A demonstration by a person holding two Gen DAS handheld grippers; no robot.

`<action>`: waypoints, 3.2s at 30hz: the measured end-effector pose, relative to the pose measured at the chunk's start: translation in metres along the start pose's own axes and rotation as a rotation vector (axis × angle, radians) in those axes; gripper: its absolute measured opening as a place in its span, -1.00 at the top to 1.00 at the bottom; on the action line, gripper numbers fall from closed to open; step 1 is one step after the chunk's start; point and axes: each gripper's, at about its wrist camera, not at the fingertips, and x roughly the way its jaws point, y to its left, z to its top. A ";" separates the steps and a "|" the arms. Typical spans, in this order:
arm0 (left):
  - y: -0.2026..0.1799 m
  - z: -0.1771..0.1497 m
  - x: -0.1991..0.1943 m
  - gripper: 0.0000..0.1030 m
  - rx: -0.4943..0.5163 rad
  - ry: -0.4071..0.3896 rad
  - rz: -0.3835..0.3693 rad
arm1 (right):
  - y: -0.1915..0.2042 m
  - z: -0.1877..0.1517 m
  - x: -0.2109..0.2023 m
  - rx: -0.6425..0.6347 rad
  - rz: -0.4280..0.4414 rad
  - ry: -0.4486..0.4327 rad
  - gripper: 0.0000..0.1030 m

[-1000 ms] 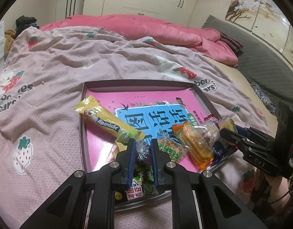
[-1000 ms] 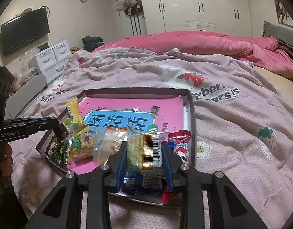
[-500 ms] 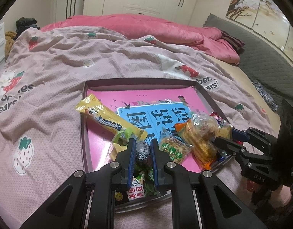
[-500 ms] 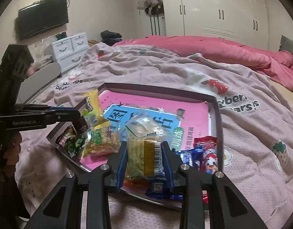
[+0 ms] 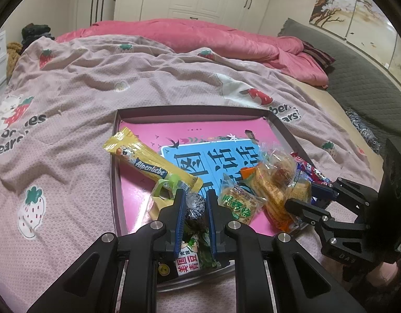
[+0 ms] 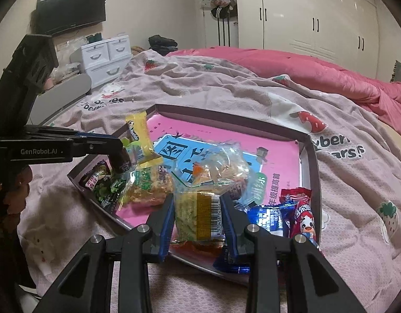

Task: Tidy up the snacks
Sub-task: 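Lower the chocolate into the tray with the left tool while the right tool lowers the biscuit packet, then open the left tool to release the chocolate while the right tool releases the biscuit packet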

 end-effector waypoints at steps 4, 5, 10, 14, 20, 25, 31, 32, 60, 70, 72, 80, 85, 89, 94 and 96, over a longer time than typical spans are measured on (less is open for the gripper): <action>0.000 -0.001 0.001 0.68 -0.001 0.000 0.001 | -0.004 -0.001 0.000 0.014 -0.018 0.000 0.33; 0.000 -0.001 0.001 0.68 -0.001 0.000 0.001 | -0.006 -0.001 0.000 0.021 -0.023 0.001 0.32; 0.001 -0.002 0.001 0.67 -0.007 0.003 -0.002 | -0.009 -0.001 -0.001 0.032 -0.032 0.002 0.33; 0.002 -0.001 0.001 0.66 -0.008 0.004 -0.003 | -0.008 -0.002 -0.001 0.028 -0.030 0.004 0.32; 0.003 -0.001 -0.001 0.65 -0.018 0.007 -0.010 | -0.010 -0.002 -0.002 0.048 -0.033 -0.002 0.32; 0.003 -0.001 -0.001 0.65 -0.018 0.007 -0.010 | -0.013 -0.003 -0.001 0.061 -0.034 0.003 0.32; 0.003 -0.001 0.000 0.62 -0.019 0.009 -0.010 | -0.014 -0.003 -0.001 0.066 -0.035 0.007 0.30; 0.004 -0.001 -0.001 0.60 -0.022 0.011 -0.010 | -0.014 -0.003 -0.001 0.066 -0.037 0.007 0.30; 0.009 -0.002 -0.004 0.12 -0.051 0.023 -0.005 | -0.018 -0.003 -0.006 0.070 -0.082 -0.008 0.10; 0.008 -0.002 -0.007 -0.12 -0.049 0.024 0.016 | -0.017 0.000 -0.016 0.062 -0.109 -0.035 0.02; 0.007 -0.002 -0.009 -0.16 -0.044 0.023 0.025 | -0.017 0.001 -0.017 0.063 -0.114 -0.041 -0.02; 0.001 -0.004 -0.018 -0.28 -0.018 0.011 0.045 | -0.015 0.003 -0.036 0.077 -0.121 -0.090 -0.22; -0.003 -0.006 -0.025 -0.36 -0.015 0.008 0.049 | -0.010 0.003 -0.046 0.085 -0.109 -0.095 -0.28; -0.007 -0.012 -0.030 -0.38 -0.021 0.018 0.046 | -0.002 0.002 -0.054 0.085 -0.098 -0.092 -0.28; -0.015 -0.021 -0.037 -0.40 -0.013 0.027 0.049 | 0.009 -0.002 -0.059 0.082 -0.098 -0.071 -0.29; -0.018 -0.025 -0.041 -0.42 -0.011 0.029 0.049 | 0.013 -0.004 -0.061 0.081 -0.095 -0.062 -0.29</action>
